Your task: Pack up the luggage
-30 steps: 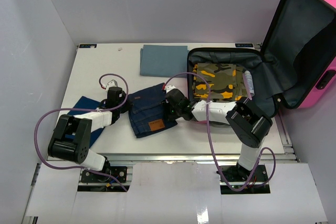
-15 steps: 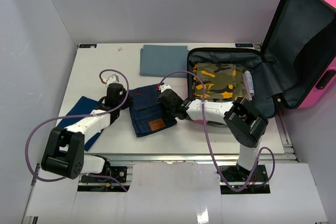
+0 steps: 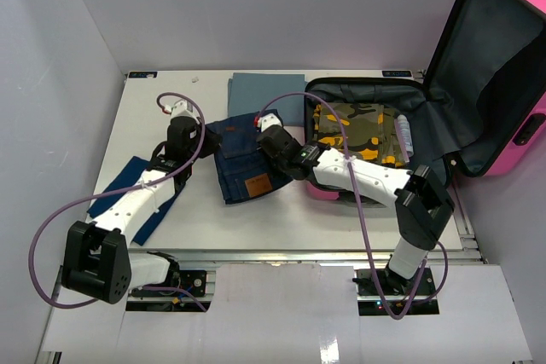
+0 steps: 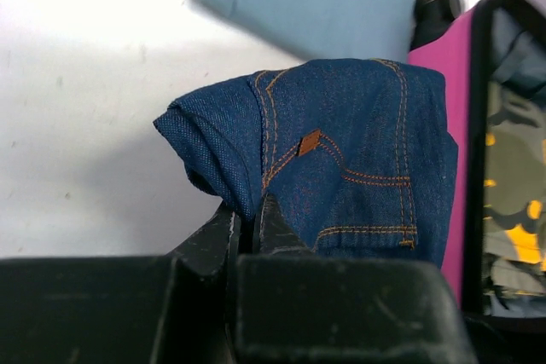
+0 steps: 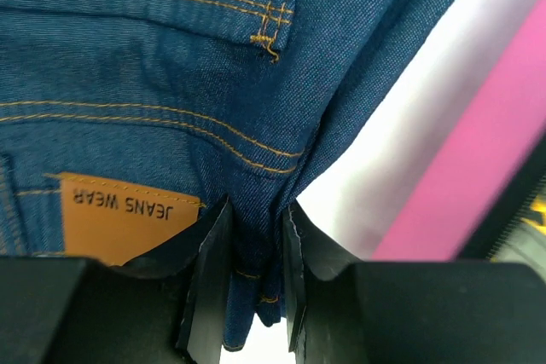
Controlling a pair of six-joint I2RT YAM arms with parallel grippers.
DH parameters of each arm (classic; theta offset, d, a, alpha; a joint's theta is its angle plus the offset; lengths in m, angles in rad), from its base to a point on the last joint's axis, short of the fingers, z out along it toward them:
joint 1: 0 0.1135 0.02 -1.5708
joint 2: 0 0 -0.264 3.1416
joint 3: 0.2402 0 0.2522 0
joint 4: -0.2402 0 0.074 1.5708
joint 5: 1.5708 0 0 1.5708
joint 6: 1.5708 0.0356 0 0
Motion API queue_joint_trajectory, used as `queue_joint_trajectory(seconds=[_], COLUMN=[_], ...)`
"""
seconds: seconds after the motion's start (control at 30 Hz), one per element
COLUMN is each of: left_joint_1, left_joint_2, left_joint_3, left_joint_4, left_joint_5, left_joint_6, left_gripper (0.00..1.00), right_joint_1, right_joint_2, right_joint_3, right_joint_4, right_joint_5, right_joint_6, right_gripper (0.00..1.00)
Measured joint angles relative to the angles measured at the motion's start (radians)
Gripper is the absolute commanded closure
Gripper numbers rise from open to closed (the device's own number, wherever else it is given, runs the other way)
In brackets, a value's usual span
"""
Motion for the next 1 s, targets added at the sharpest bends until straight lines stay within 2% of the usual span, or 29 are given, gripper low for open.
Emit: queue_joint_trajectory(seconds=[0.23,0.4,0.57,0.73,1.0], left_joint_1=[-0.029,-0.116,-0.194,-0.274,-0.376], left_joint_2=[0.018,0.134,0.265,0.460,0.790], left_joint_3=[0.119,0.311,0.449,0.624,0.918], left_joint_4=[0.022,0.034,0.083,0.125,0.161], left_joint_5=[0.020,0.068,0.102,0.147,0.182], left_joint_6=[0.022,0.045,0.044,0.044,0.060], left_gripper=[1.00,1.00,1.00,1.00,1.00], right_joint_1=[0.000,-0.034,-0.162,-0.266,-0.486], right_joint_2=[-0.051,-0.159,-0.307,-0.423,-0.463], right_joint_3=[0.102,0.097,0.023,-0.076,-0.132], right_joint_4=[-0.096,-0.136,-0.153,-0.167,-0.177], right_joint_5=[0.089,0.129,0.131,0.133,0.108], right_joint_6=[-0.026,-0.026,-0.024,-0.020,-0.038], right_gripper=[0.92,0.92,0.92,0.92,0.92])
